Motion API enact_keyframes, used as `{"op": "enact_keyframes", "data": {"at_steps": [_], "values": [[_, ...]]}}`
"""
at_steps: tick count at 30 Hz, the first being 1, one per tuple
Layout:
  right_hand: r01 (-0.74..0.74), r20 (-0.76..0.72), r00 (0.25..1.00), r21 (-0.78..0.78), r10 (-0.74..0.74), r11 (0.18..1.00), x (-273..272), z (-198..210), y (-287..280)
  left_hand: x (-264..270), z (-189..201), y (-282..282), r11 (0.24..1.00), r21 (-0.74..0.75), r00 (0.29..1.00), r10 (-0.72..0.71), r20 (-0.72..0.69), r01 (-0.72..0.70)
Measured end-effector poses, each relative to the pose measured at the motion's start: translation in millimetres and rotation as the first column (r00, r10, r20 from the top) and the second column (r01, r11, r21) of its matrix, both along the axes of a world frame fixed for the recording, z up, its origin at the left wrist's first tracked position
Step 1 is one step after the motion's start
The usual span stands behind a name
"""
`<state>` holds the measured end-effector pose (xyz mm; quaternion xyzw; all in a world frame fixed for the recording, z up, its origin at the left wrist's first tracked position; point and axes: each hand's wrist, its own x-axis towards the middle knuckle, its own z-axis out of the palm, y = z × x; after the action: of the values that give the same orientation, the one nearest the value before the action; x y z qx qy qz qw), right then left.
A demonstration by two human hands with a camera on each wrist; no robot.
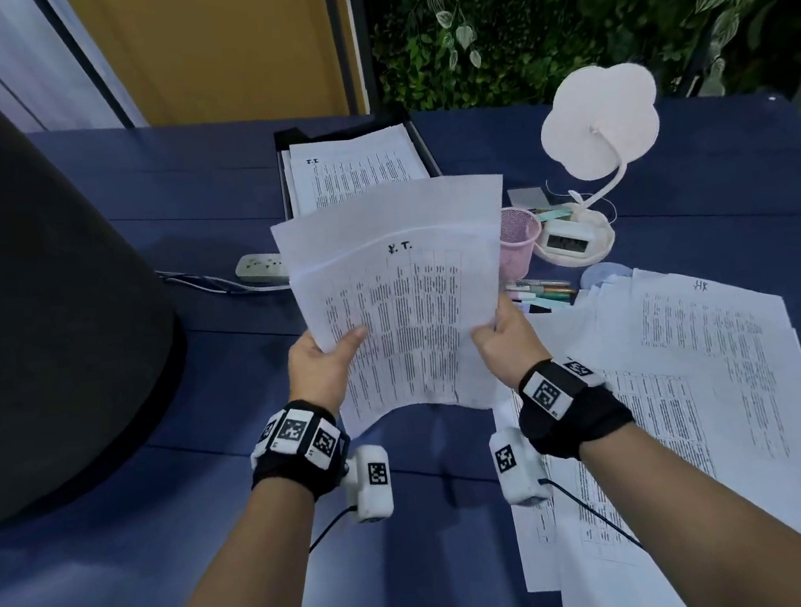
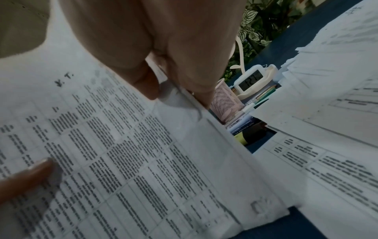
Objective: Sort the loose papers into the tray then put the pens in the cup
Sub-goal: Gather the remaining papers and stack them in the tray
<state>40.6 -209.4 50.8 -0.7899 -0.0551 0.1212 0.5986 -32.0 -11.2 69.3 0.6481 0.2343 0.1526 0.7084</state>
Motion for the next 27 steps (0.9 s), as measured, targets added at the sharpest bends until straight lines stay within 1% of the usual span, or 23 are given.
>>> {"op": "enact_keyframes", "data": {"at_steps": [2,4,5,7,9,10,11,13,14,16,18,19,20,22,23,24,25,26,27], "values": [[-0.008,-0.017,1.0,-0.047,0.007,0.999,0.9,-3.7,-4.4,2.5,2.6,1.0,1.0,-0.021,0.999,0.024,0.024,-0.023],[0.057,-0.02,0.998,-0.075,-0.058,0.996,0.8,-5.3,-11.8,5.2,5.2,4.3,0.994,-0.086,0.996,0.072,0.06,-0.066],[0.103,-0.03,0.994,-0.054,-0.105,0.993,1.0,-6.2,-16.4,6.9,5.1,7.8,0.986,-0.141,0.992,0.1,0.074,-0.089],[0.183,-0.063,0.981,0.04,-0.181,0.982,1.1,-6.9,-23.4,8.8,4.9,13.9,0.957,-0.257,0.985,0.157,0.066,-0.136],[0.257,-0.132,0.963,0.206,-0.233,0.944,0.5,-1.8,-26.4,10.2,2.9,18.7,0.926,-0.337,0.981,0.19,0.032,-0.168],[0.29,-0.198,0.951,0.307,-0.237,0.907,1.7,0.2,-26.5,10.7,3.5,19.2,0.909,-0.39,0.983,0.179,0.043,-0.149],[0.309,-0.273,0.939,0.399,-0.209,0.863,2.4,4.4,-25.3,11.8,3.0,19.2,0.883,-0.457,0.985,0.155,0.079,-0.103],[0.318,-0.361,0.924,0.537,-0.128,0.781,4.1,9.1,-21.9,13.7,1.2,17.6,0.829,-0.559,0.981,0.097,0.169,0.015],[0.32,-0.386,0.918,0.575,-0.095,0.753,3.8,10.4,-19.6,13.9,0.6,15.2,0.812,-0.58,0.977,0.068,0.202,0.064],[0.327,-0.411,0.909,0.6,-0.07,0.73,1.5,11.9,-14.7,15.0,-2.9,10.9,0.789,-0.604,0.974,0.034,0.225,0.112],[0.339,-0.408,0.909,0.604,-0.085,0.721,0.3,11.1,-11.9,16.0,-7.5,8.1,0.793,-0.602,0.977,0.048,0.208,0.09],[0.353,-0.393,0.911,0.591,-0.124,0.726,0.1,12.7,-11.3,16.8,-9.6,7.8,0.817,-0.575,0.98,0.075,0.186,0.047],[0.37,-0.361,0.914,0.552,-0.186,0.747,0.6,15.3,-12.1,17.5,-11.4,8.6,0.848,-0.53,0.982,0.118,0.147,-0.023],[0.379,-0.251,0.921,0.404,-0.297,0.833,4.6,20.5,-16.7,18.2,-15.4,13.9,0.883,-0.404,0.963,0.269,0.021,-0.238],[0.359,-0.19,0.931,0.336,-0.31,0.871,7.0,21.7,-19.4,17.5,-17.4,17.8,0.894,-0.292,0.938,0.346,-0.03,-0.34],[0.328,-0.141,0.944,0.29,-0.299,0.899,8.9,23.2,-22.0,15.6,-17.1,20.7,0.906,-0.12,0.914,0.402,-0.06,-0.406],[0.293,-0.103,0.956,0.252,-0.276,0.922,10.4,24.1,-23.7,13.8,-15.4,23.0,0.903,0.088,0.901,0.428,-0.072,-0.421],[0.255,-0.072,0.967,0.215,-0.245,0.943,11.2,24.3,-25.0,12.2,-11.5,24.4,0.872,0.286,0.901,0.43,-0.055,-0.399],[0.22,-0.047,0.976,0.183,-0.215,0.958,10.8,24.4,-25.7,10.7,-5.4,24.5,0.817,0.458,0.913,0.407,-0.028,-0.35]]}}
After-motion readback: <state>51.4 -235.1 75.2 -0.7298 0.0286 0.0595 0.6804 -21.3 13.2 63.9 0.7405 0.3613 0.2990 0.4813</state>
